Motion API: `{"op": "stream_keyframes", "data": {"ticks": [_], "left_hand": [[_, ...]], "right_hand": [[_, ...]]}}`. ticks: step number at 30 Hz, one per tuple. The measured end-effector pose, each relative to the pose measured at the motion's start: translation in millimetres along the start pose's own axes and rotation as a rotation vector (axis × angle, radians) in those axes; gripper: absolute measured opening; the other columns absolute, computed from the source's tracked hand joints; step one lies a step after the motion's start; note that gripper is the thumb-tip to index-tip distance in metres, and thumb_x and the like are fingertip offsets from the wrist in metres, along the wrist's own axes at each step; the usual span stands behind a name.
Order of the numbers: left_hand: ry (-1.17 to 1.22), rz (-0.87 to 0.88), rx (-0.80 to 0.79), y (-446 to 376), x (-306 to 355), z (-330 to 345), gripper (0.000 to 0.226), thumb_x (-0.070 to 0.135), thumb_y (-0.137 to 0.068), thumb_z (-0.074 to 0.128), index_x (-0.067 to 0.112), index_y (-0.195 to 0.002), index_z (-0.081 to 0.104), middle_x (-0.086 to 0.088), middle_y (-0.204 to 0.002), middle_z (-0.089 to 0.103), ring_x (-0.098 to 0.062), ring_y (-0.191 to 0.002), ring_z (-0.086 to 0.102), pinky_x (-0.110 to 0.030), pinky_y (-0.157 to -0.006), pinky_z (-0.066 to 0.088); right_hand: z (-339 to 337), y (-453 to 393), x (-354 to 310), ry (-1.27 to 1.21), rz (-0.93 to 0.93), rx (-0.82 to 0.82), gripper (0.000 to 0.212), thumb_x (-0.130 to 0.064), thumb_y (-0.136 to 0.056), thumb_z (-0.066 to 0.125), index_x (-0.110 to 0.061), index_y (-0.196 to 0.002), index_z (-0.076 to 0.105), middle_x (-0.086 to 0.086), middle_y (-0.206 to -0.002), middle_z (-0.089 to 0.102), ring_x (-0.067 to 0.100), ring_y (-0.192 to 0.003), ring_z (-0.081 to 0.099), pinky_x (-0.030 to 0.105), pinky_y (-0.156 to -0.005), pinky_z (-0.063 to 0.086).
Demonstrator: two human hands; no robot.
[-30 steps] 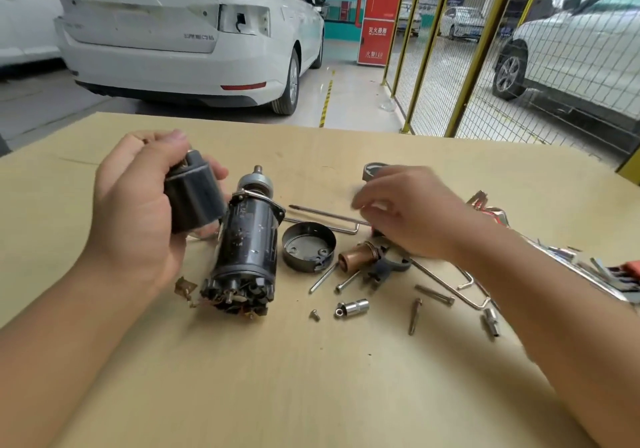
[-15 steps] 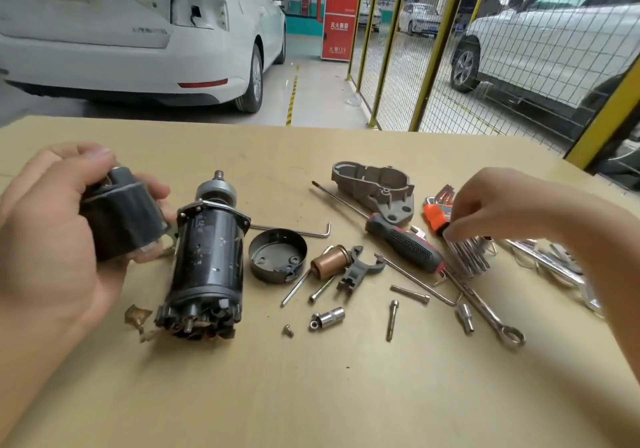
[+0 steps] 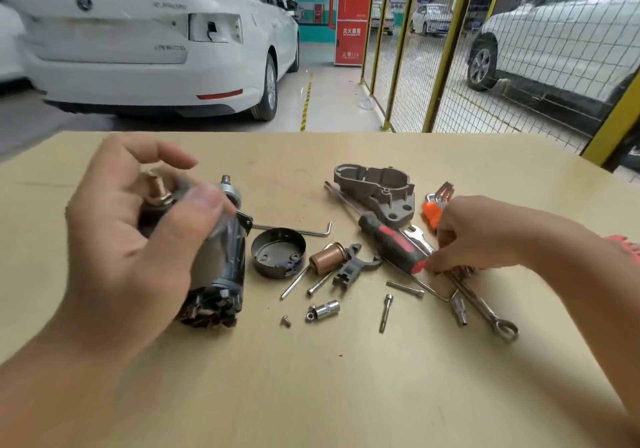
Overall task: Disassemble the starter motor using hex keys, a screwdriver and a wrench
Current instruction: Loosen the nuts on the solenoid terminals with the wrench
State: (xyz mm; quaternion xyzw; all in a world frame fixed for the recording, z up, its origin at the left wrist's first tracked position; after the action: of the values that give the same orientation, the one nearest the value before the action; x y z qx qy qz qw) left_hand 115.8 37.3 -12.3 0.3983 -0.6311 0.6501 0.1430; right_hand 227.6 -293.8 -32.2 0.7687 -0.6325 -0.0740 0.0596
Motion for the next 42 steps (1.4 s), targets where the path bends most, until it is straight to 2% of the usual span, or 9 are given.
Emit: {"op": "stream_keyframes", "data": {"ticks": [4, 11, 16, 21, 28, 31, 36, 38, 42], "left_hand": [[0.078, -0.113, -0.163, 23, 28, 40, 0.032, 0.033, -0.076, 0.078, 0.027, -0.100, 0.057, -0.019, -0.079, 0.065, -0.035, -0.055, 0.056, -0.034, -0.044, 0.049], [0.023, -0.114, -0.245, 34, 24, 55, 0.046, 0.023, -0.068, 0.090, 0.033, -0.098, 0.056, -0.004, -0.089, 0.071, -0.017, -0.067, 0.068, -0.025, -0.063, 0.057], [-0.002, -0.036, -0.258, 38, 24, 54, 0.043, 0.024, -0.073, 0.088, 0.034, -0.100, 0.056, -0.001, -0.098, 0.076, -0.021, -0.085, 0.074, -0.032, -0.074, 0.061], [0.057, 0.005, -0.302, 38, 24, 57, 0.056, 0.026, -0.075, 0.089, 0.027, -0.103, 0.040, 0.001, -0.110, 0.077, -0.020, -0.099, 0.076, -0.025, -0.086, 0.057], [0.113, 0.060, -0.390, 37, 28, 59, 0.049, 0.058, -0.085, 0.074, 0.031, -0.099, 0.037, -0.010, -0.112, 0.076, -0.018, -0.098, 0.075, -0.028, -0.080, 0.054], [0.109, 0.101, -0.437, 39, 29, 60, 0.041, 0.054, -0.091, 0.070, 0.027, -0.099, 0.041, -0.015, -0.110, 0.075, -0.013, -0.099, 0.074, -0.025, -0.081, 0.053], [0.122, 0.092, -0.514, 42, 28, 63, 0.039, 0.052, -0.093, 0.069, 0.020, -0.095, 0.047, -0.011, -0.103, 0.074, -0.016, -0.093, 0.073, -0.022, -0.085, 0.052], [0.107, 0.079, -0.573, 44, 29, 66, 0.041, 0.053, -0.095, 0.066, 0.018, -0.095, 0.046, -0.008, -0.098, 0.073, -0.020, -0.080, 0.069, -0.022, -0.076, 0.050], [0.046, 0.139, -0.714, 58, 31, 75, 0.028, 0.055, -0.098, 0.060, 0.036, -0.099, 0.039, -0.011, -0.091, 0.066, -0.027, -0.067, 0.059, -0.041, -0.057, 0.046]], "right_hand": [[7, -6, -1, -0.061, 0.058, 0.027, 0.039, -0.040, -0.077, 0.078, -0.014, -0.064, 0.052, 0.002, -0.064, 0.054, 0.018, -0.057, 0.050, 0.027, -0.048, 0.034], [13, -10, 1, -0.217, 0.112, 0.003, 0.031, -0.031, -0.061, 0.076, -0.013, -0.062, 0.050, 0.004, -0.061, 0.048, 0.022, -0.056, 0.045, 0.029, -0.051, 0.031], [14, -9, 3, -0.254, 0.093, -0.012, 0.032, -0.030, -0.055, 0.077, -0.015, -0.058, 0.049, 0.002, -0.056, 0.046, 0.022, -0.053, 0.043, 0.028, -0.050, 0.031], [16, -13, 11, -0.290, 0.125, 0.051, 0.018, -0.014, -0.060, 0.080, -0.005, -0.054, 0.064, -0.001, -0.044, 0.048, 0.022, -0.051, 0.051, 0.024, -0.045, 0.035], [8, -11, 11, -0.092, 0.076, 0.230, 0.023, -0.030, -0.059, 0.079, -0.050, -0.062, 0.067, -0.003, -0.054, 0.064, 0.020, -0.057, 0.064, 0.031, -0.050, 0.054], [10, -10, 10, -0.031, 0.098, 0.230, 0.006, -0.035, -0.062, 0.075, -0.037, -0.060, 0.070, 0.000, -0.056, 0.065, 0.022, -0.057, 0.064, 0.037, -0.057, 0.059], [11, -11, 11, 0.089, 0.144, 0.200, 0.019, -0.039, -0.074, 0.071, -0.021, -0.070, 0.067, 0.003, -0.071, 0.066, 0.024, -0.068, 0.064, 0.039, -0.066, 0.060], [10, -11, 13, 0.104, 0.143, 0.179, 0.022, -0.041, -0.082, 0.072, -0.020, -0.075, 0.066, 0.004, -0.076, 0.065, 0.024, -0.071, 0.063, 0.038, -0.068, 0.060], [10, -11, 14, 0.005, 0.121, 0.122, 0.028, -0.042, -0.085, 0.076, -0.018, -0.074, 0.070, 0.006, -0.078, 0.067, 0.023, -0.073, 0.062, 0.033, -0.066, 0.054]]}}
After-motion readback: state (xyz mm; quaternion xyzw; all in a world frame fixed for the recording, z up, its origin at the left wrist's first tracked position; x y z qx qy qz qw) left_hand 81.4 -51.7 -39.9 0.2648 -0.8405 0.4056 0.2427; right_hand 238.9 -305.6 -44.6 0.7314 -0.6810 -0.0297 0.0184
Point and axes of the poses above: each hand's wrist, its own y-axis away from the middle knuckle, its own z-axis out of the palm, x = y × z, the point moved 4 cm from there along -y, towards the middle knuckle
